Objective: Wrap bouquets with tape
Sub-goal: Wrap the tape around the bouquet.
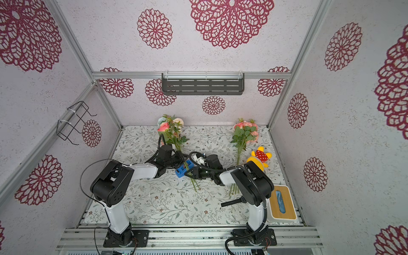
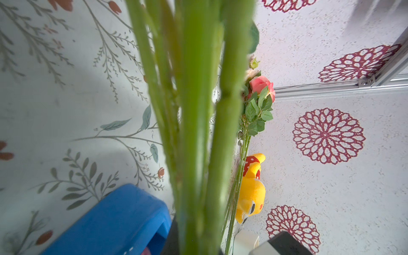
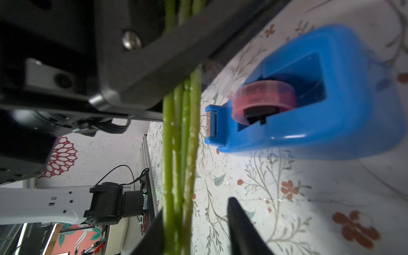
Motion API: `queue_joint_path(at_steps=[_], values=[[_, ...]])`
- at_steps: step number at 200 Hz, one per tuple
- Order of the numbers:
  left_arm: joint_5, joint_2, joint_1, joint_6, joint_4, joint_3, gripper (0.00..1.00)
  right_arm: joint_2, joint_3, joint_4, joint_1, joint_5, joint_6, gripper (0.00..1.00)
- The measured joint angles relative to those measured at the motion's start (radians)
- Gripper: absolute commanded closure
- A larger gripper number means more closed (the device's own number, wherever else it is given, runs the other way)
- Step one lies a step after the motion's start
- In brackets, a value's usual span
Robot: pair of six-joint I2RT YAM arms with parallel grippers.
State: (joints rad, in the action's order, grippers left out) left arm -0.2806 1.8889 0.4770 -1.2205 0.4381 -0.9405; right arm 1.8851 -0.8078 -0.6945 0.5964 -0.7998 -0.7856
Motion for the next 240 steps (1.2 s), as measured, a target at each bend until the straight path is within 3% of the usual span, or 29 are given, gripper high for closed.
queue_joint_path(at_steps=[10, 29, 53, 72, 96, 139, 151, 180, 197, 212, 240], values=[[0.002, 0.003, 0.0, -0.001, 0.013, 0.004, 1.0, -0.001, -0.001, -0.017, 0.001, -0.013, 0.0, 1.0], [0.005, 0.004, -0.002, -0.002, 0.021, 0.006, 1.0, -0.009, -0.01, 0.025, 0.002, 0.002, 0.026, 1.0], [0.008, 0.004, -0.002, 0.0, 0.016, 0.006, 0.8, -0.051, -0.05, 0.193, 0.018, 0.075, 0.125, 1.0], [0.003, 0.004, -0.003, 0.013, -0.006, 0.002, 0.66, -0.091, -0.102, 0.388, 0.051, 0.225, 0.224, 1.0], [0.003, 0.004, -0.003, 0.029, -0.078, -0.025, 0.63, -0.107, -0.186, 0.613, 0.119, 0.484, 0.342, 1.0], [0.004, 0.003, -0.004, 0.046, -0.175, -0.058, 0.72, -0.109, -0.301, 0.835, 0.282, 0.901, 0.431, 1.0], [0.005, 0.002, -0.005, 0.046, -0.184, -0.061, 0.75, -0.107, -0.309, 0.859, 0.3, 0.96, 0.447, 1.0], [-0.004, 0.002, -0.01, 0.024, -0.195, -0.063, 1.0, -0.087, -0.333, 0.903, 0.323, 1.046, 0.454, 1.0], [-0.012, 0.002, -0.013, 0.008, -0.198, -0.063, 1.0, -0.084, -0.333, 0.902, 0.327, 1.051, 0.453, 1.0], [-0.013, 0.002, -0.013, 0.008, -0.2, -0.063, 1.0, -0.089, -0.317, 0.879, 0.321, 1.026, 0.454, 0.77], [-0.009, 0.002, -0.003, 0.019, -0.217, -0.063, 1.0, -0.153, -0.213, 0.781, 0.268, 0.874, 0.441, 0.52]])
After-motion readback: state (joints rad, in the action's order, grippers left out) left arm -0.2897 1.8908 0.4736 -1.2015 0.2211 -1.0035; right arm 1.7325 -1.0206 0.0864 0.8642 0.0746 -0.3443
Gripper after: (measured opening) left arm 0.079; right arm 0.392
